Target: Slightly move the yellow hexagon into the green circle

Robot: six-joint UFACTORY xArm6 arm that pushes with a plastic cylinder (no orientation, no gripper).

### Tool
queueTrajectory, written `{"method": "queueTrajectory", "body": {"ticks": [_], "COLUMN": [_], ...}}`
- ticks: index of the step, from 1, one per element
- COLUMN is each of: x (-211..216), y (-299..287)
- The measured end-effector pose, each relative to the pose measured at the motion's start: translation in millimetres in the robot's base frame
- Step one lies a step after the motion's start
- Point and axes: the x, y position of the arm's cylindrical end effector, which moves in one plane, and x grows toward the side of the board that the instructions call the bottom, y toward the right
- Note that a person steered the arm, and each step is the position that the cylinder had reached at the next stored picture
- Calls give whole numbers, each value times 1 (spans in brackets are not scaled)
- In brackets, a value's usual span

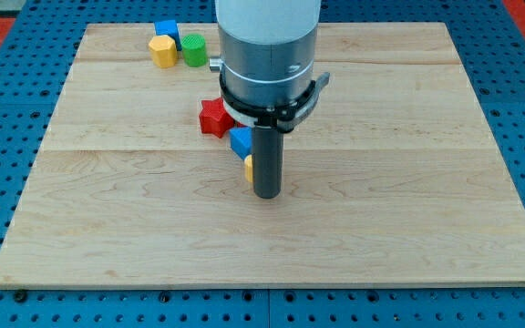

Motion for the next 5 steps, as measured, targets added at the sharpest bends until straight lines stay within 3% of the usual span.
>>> {"method": "queueTrajectory", "body": {"ticks": [2, 3, 4, 5], "x": [-40, -7, -15, -5], "y": [12, 32, -10, 12]}}
